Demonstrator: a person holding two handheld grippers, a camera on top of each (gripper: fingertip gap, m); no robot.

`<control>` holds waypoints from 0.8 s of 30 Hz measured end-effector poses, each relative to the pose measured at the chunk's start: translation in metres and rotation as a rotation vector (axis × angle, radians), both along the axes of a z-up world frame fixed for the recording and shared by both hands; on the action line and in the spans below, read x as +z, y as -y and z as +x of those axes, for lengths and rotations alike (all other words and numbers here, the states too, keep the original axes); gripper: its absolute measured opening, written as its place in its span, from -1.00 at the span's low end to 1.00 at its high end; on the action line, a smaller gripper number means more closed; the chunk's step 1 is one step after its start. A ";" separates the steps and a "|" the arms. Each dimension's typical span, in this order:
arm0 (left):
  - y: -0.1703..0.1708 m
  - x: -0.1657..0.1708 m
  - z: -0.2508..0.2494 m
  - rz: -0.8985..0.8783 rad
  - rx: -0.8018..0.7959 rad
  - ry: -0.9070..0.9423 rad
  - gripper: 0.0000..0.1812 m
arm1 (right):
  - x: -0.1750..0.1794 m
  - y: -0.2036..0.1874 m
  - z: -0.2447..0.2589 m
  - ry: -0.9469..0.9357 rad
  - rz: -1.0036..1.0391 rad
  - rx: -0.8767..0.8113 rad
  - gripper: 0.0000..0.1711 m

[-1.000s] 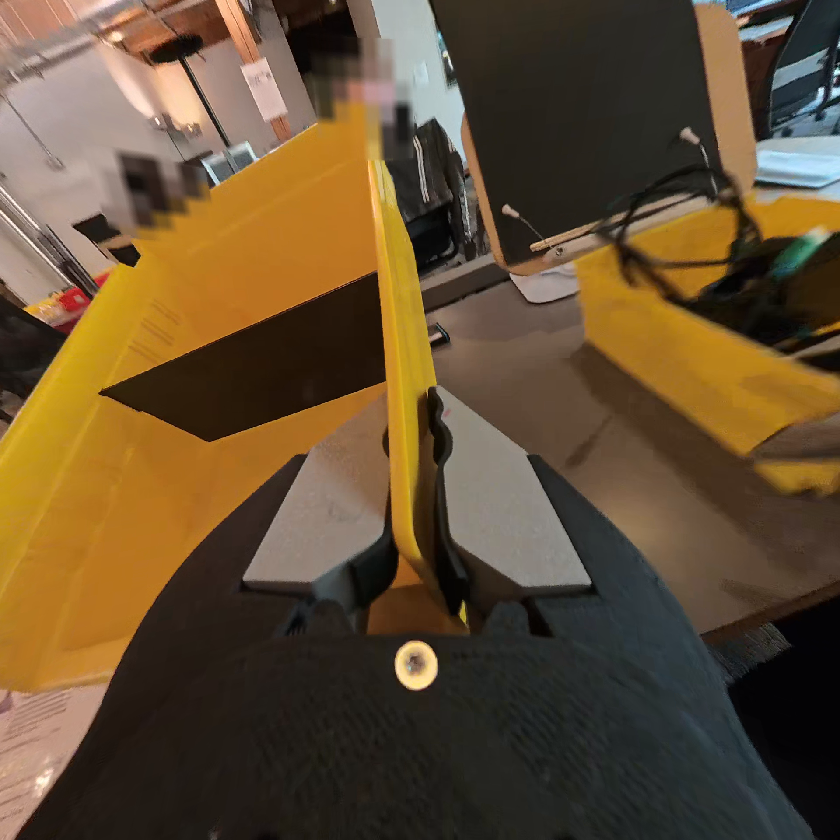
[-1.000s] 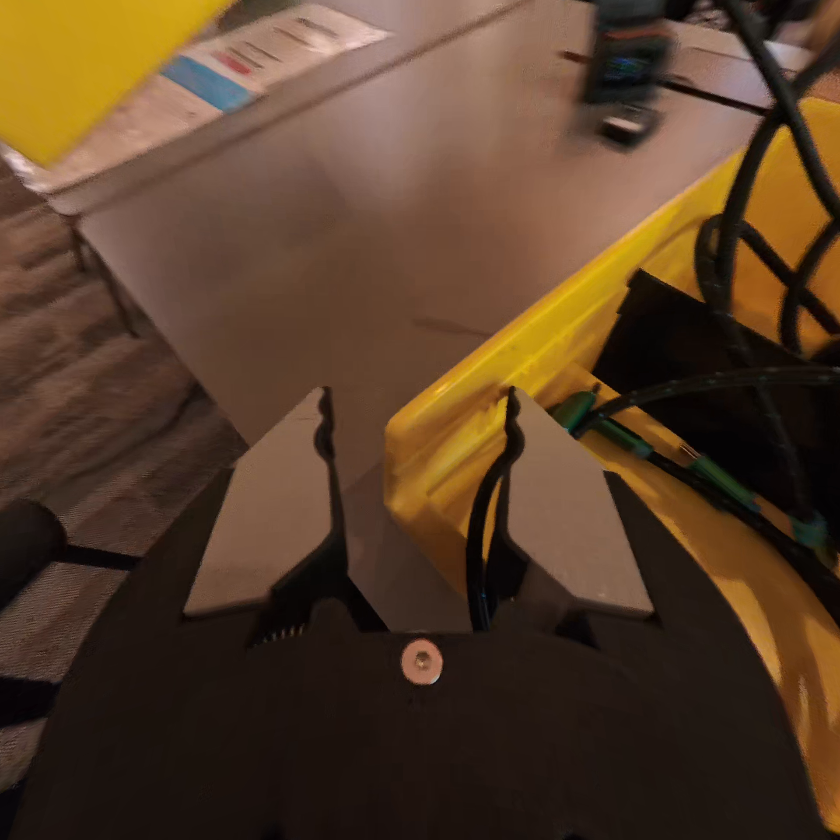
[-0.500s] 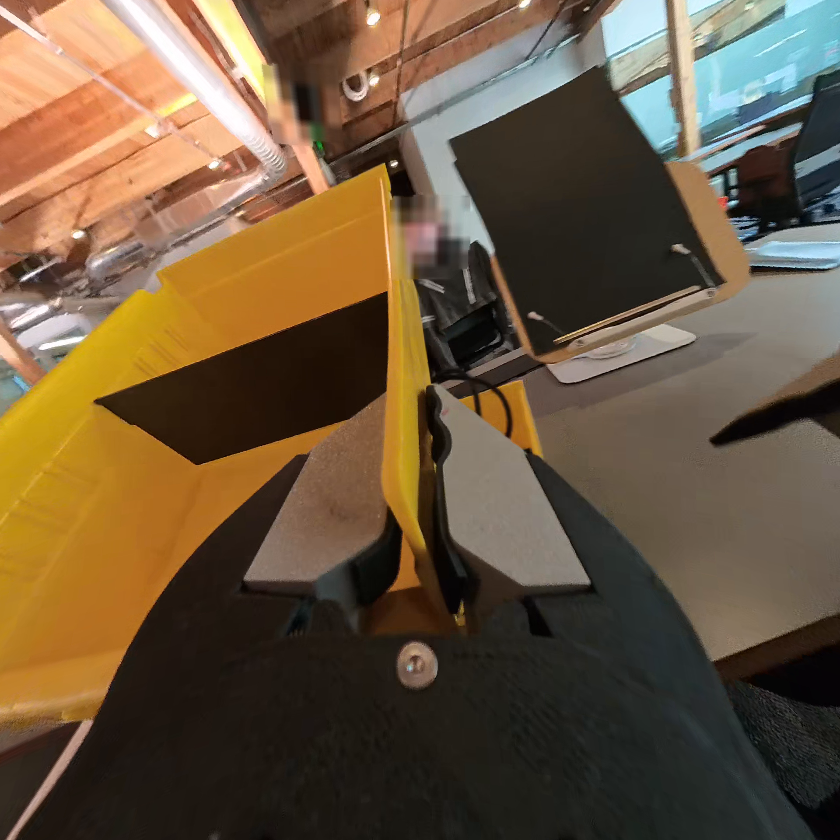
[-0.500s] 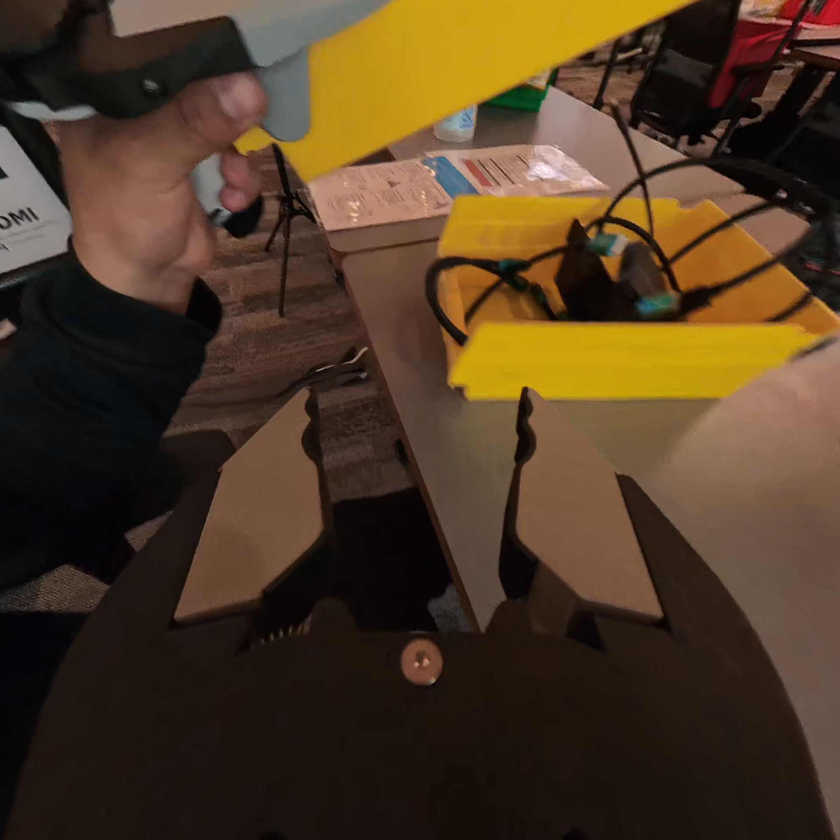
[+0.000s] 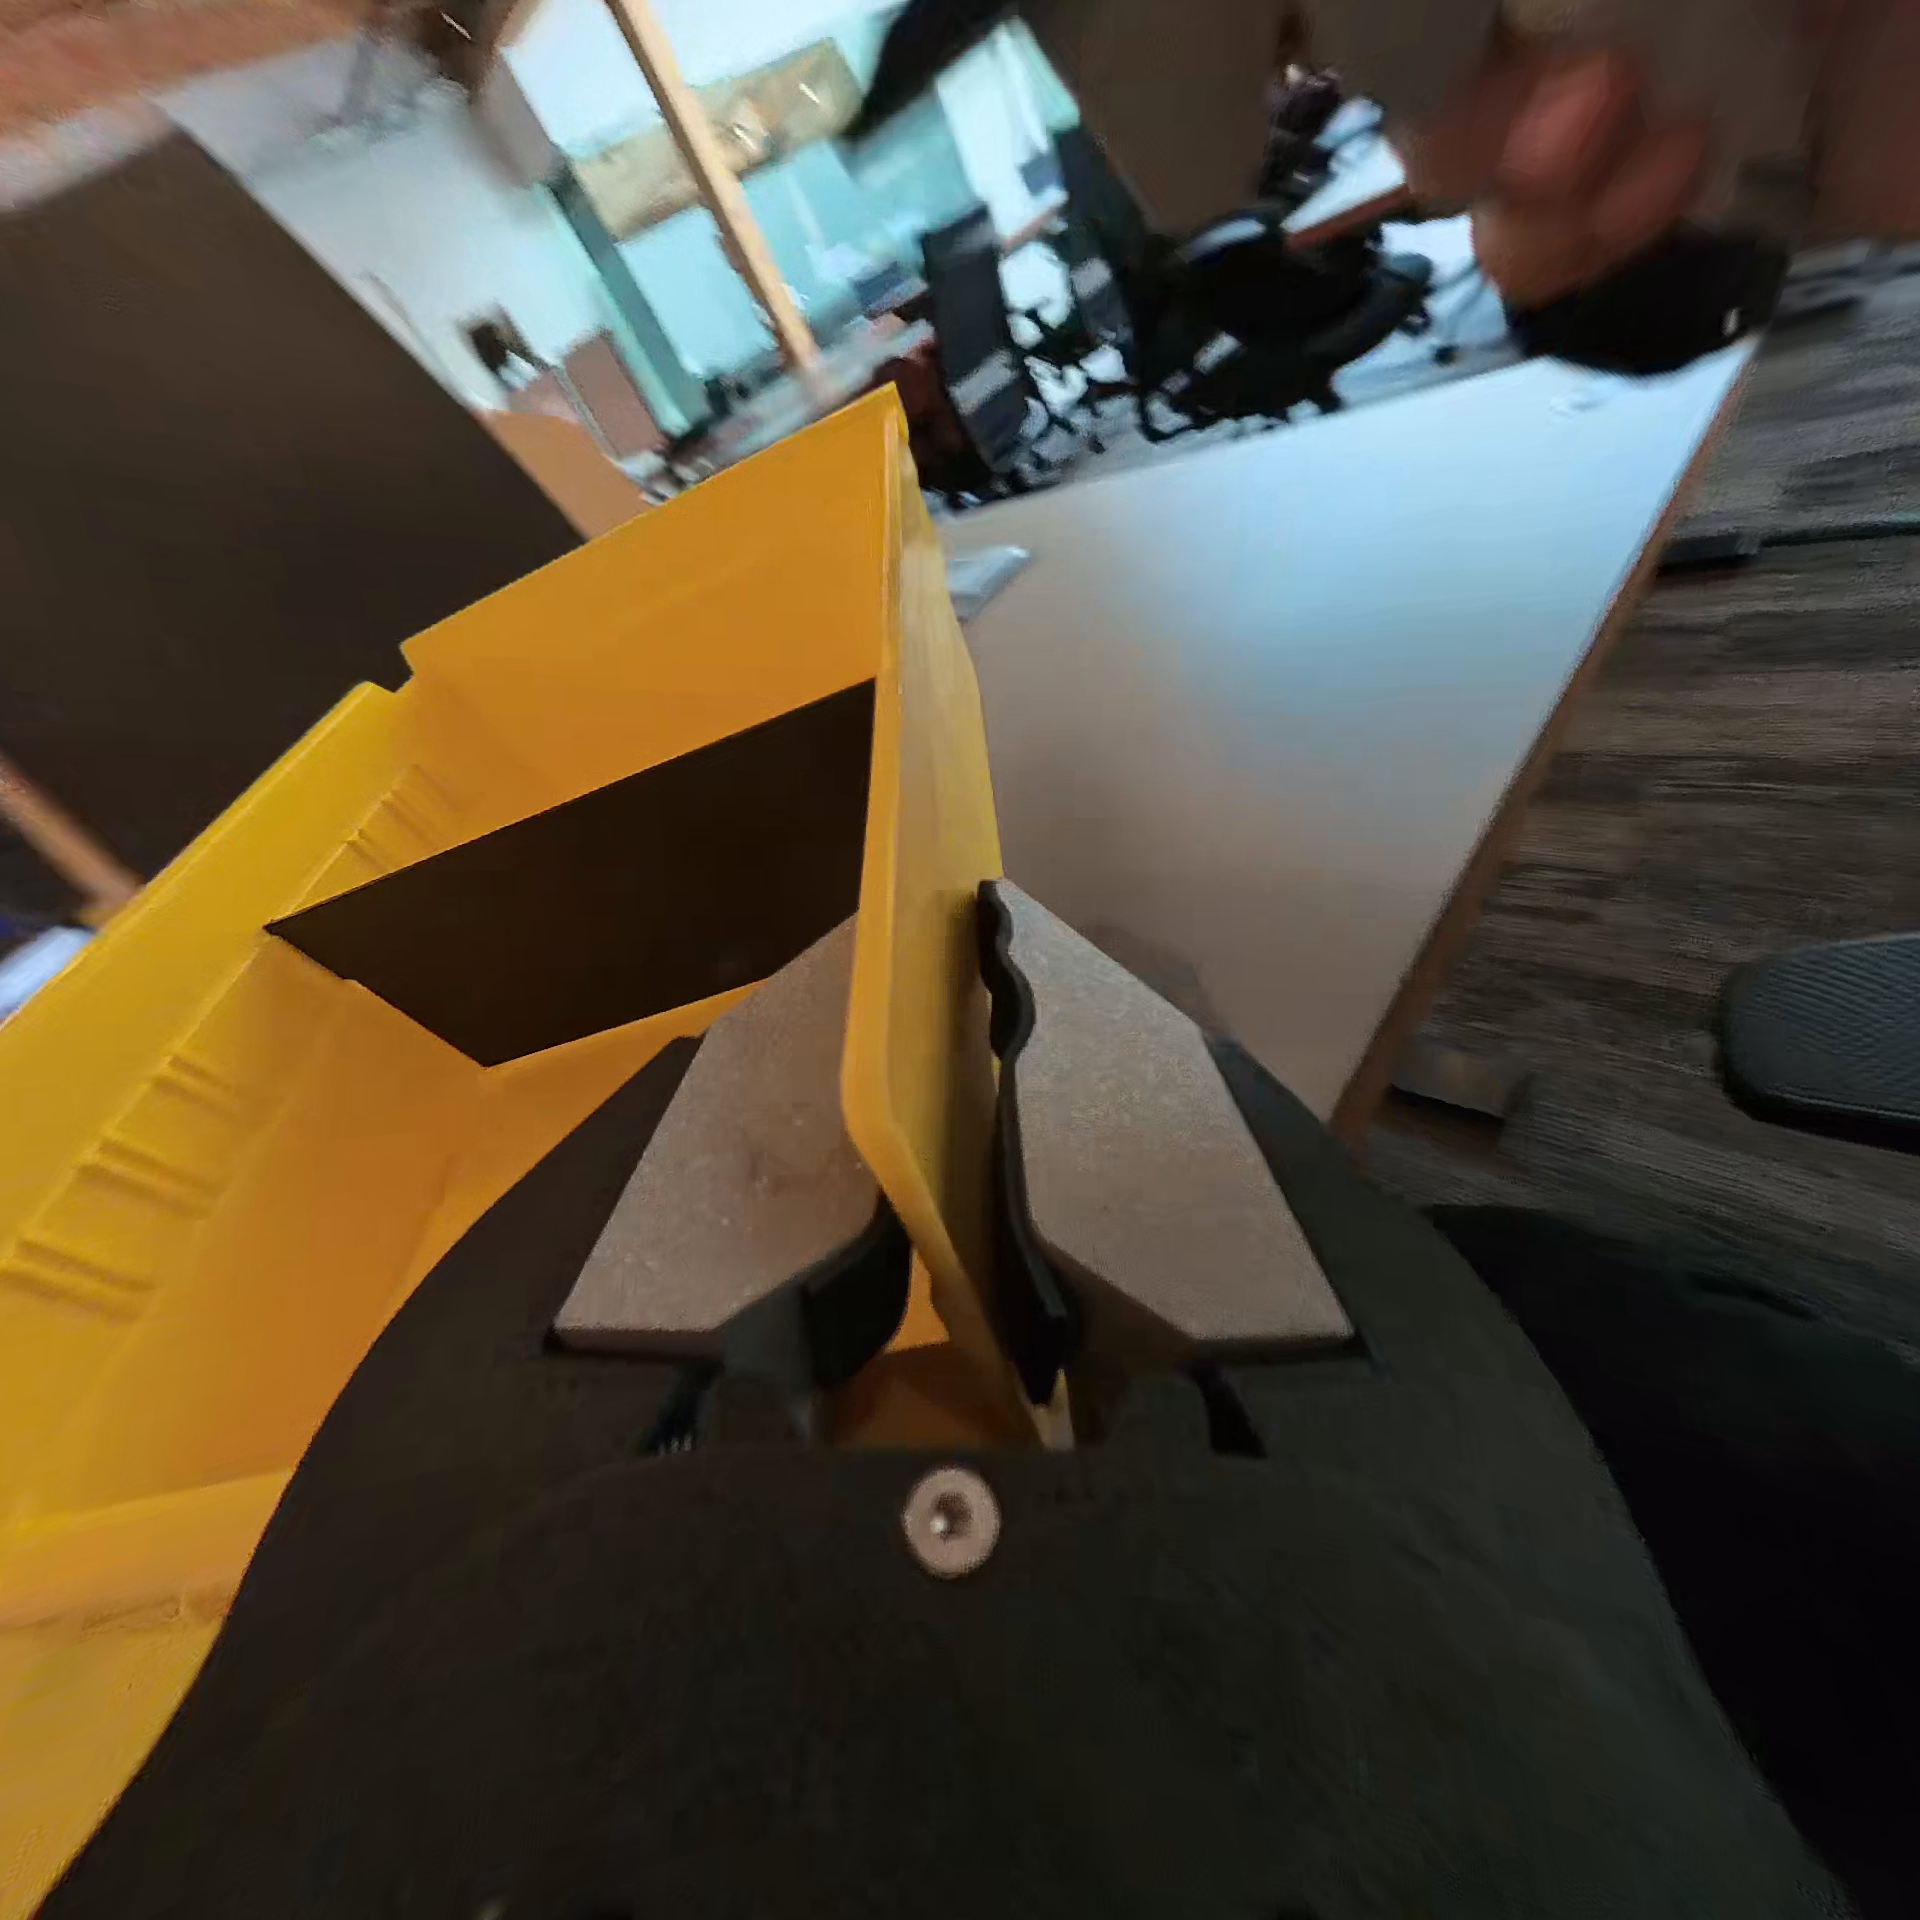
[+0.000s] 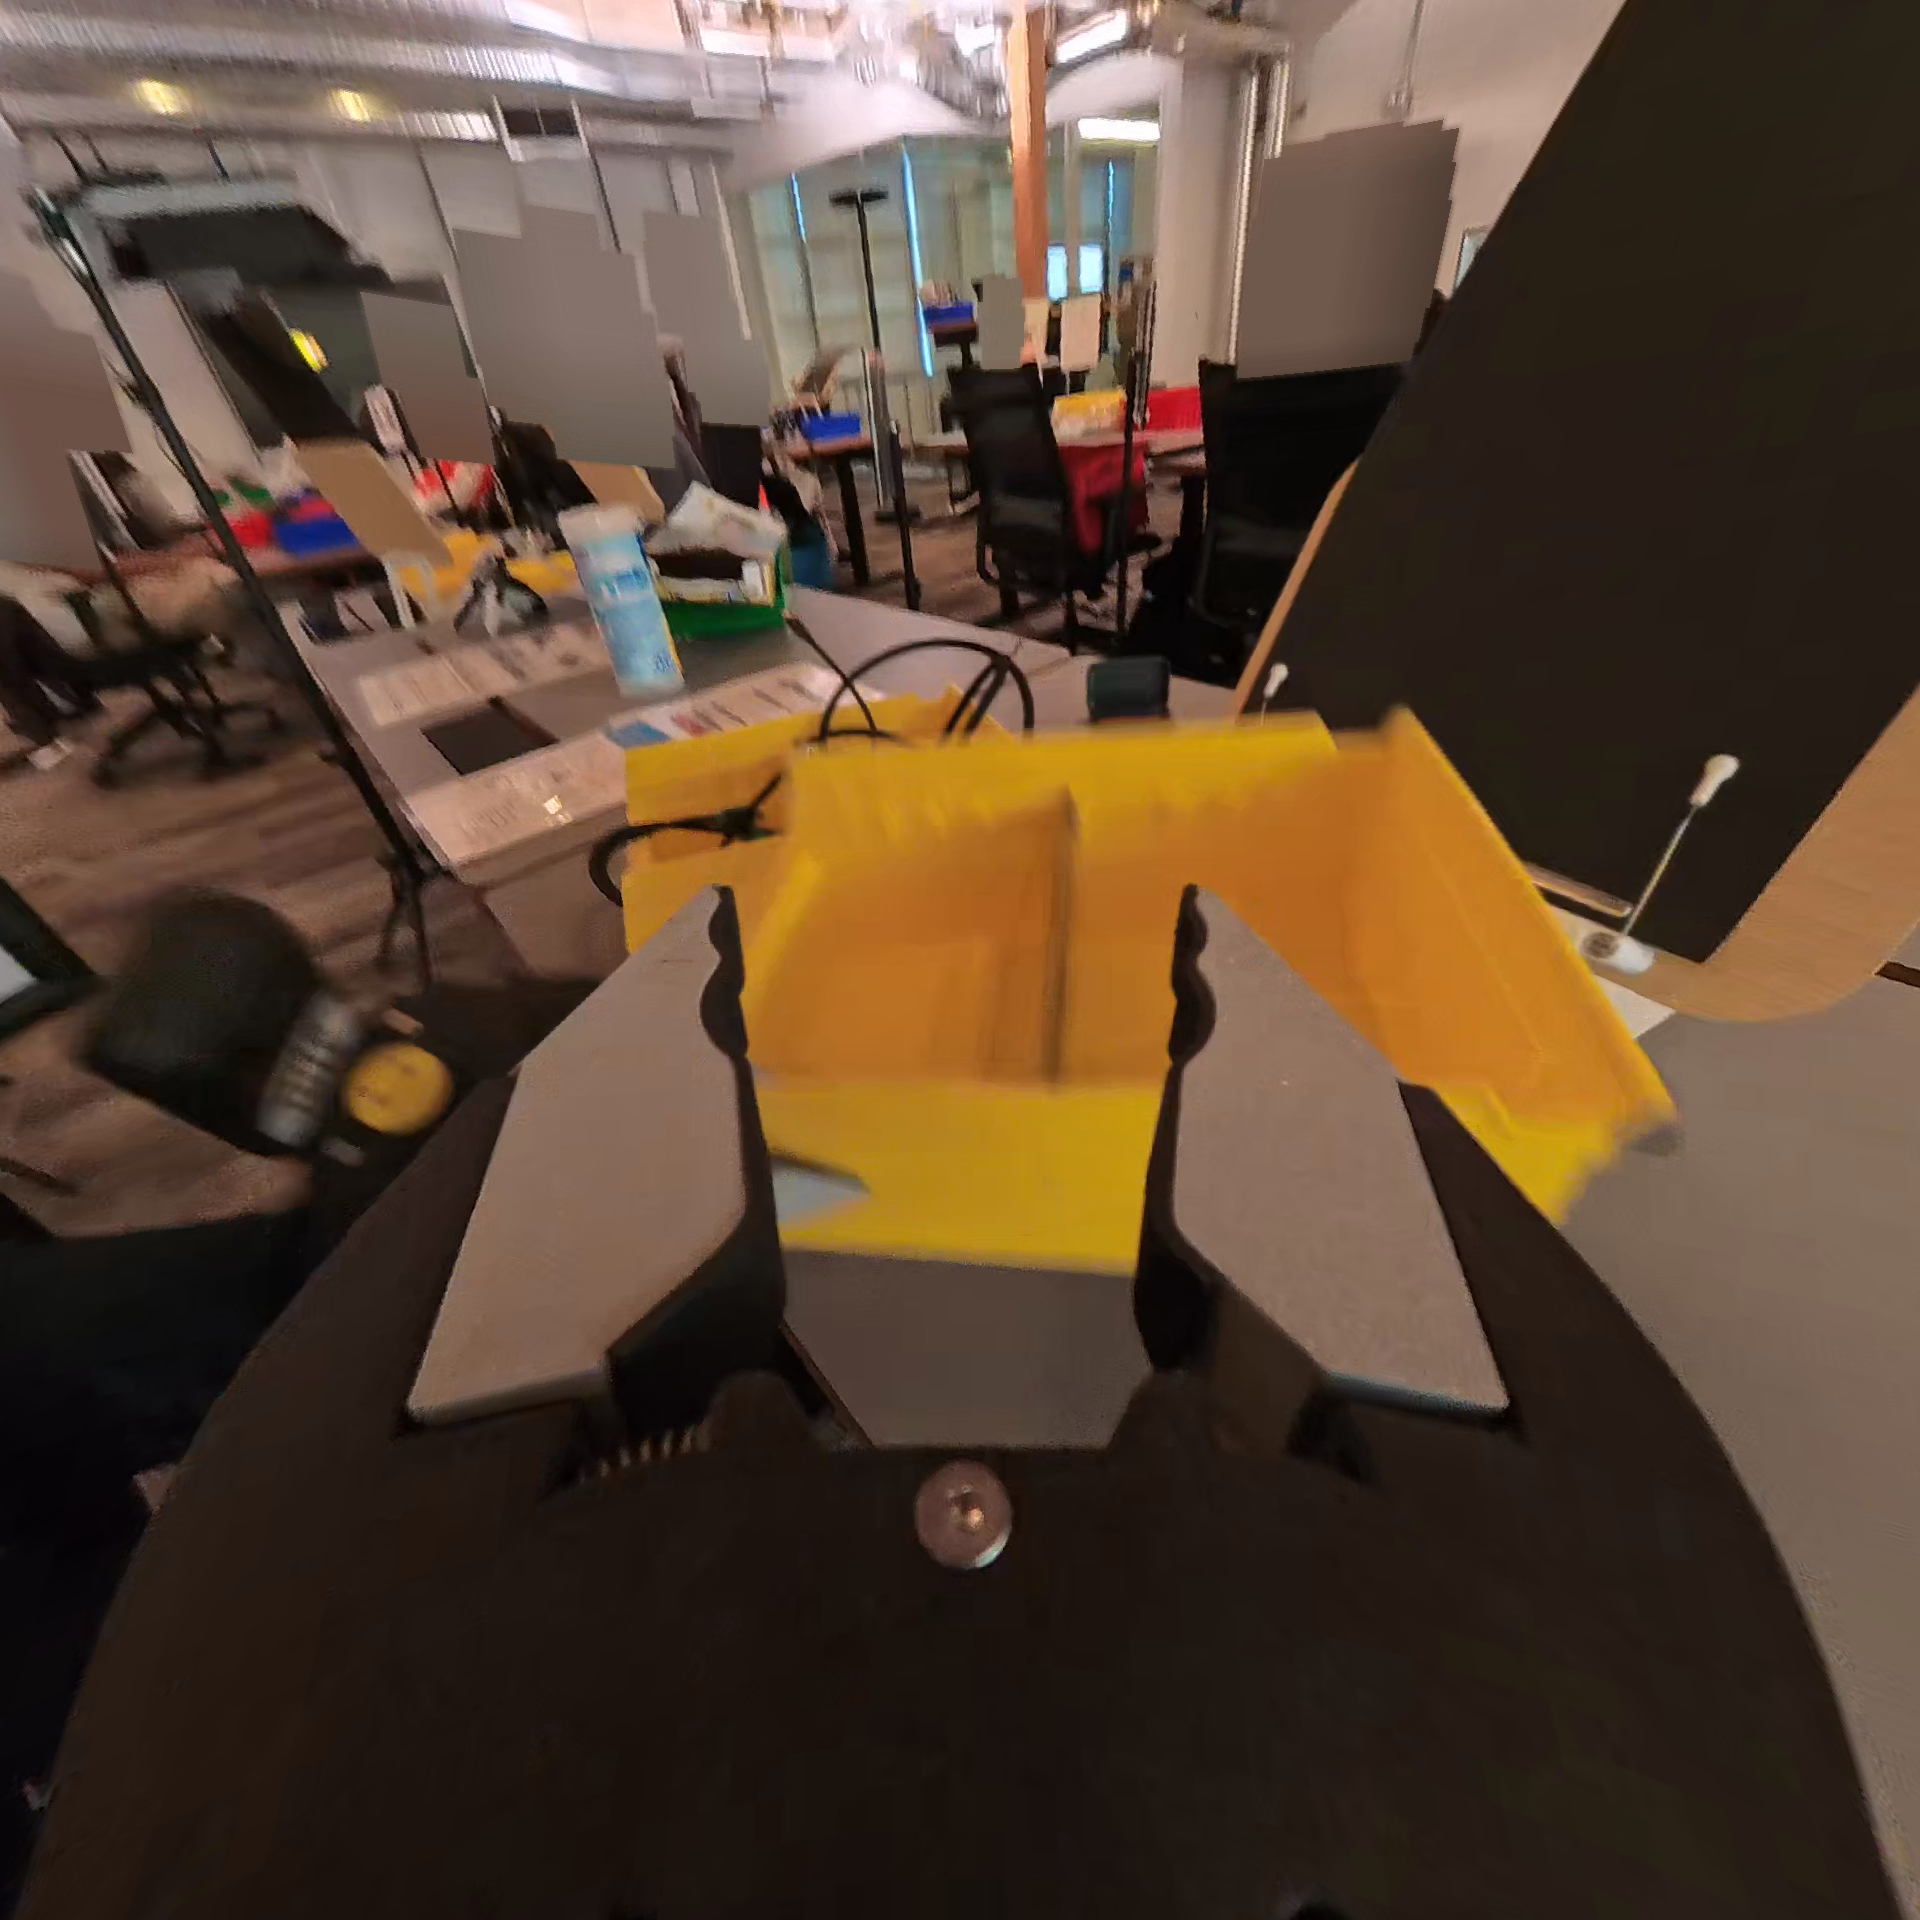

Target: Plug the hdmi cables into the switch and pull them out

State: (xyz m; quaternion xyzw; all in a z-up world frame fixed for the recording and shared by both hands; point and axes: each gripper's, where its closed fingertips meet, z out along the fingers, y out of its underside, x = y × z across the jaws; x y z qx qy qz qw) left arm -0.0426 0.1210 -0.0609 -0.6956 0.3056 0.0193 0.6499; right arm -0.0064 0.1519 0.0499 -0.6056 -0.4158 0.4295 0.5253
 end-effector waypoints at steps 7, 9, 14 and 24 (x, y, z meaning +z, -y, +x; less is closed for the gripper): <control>-0.021 -0.080 0.056 -0.495 -0.201 0.212 -0.47 | -0.025 -0.017 0.000 0.055 -0.082 0.011 0.01; -0.017 -0.061 0.042 -0.461 -0.205 0.250 -0.44 | -0.043 -0.012 -0.010 0.154 -0.073 0.044 0.00; 0.009 -0.015 -0.017 -0.426 -0.194 0.349 -0.29 | -0.099 0.020 -0.042 0.428 -0.067 0.209 -0.04; 0.045 0.033 -0.185 -0.268 0.121 0.397 -0.36 | -0.184 0.049 -0.053 0.946 0.222 0.326 -0.77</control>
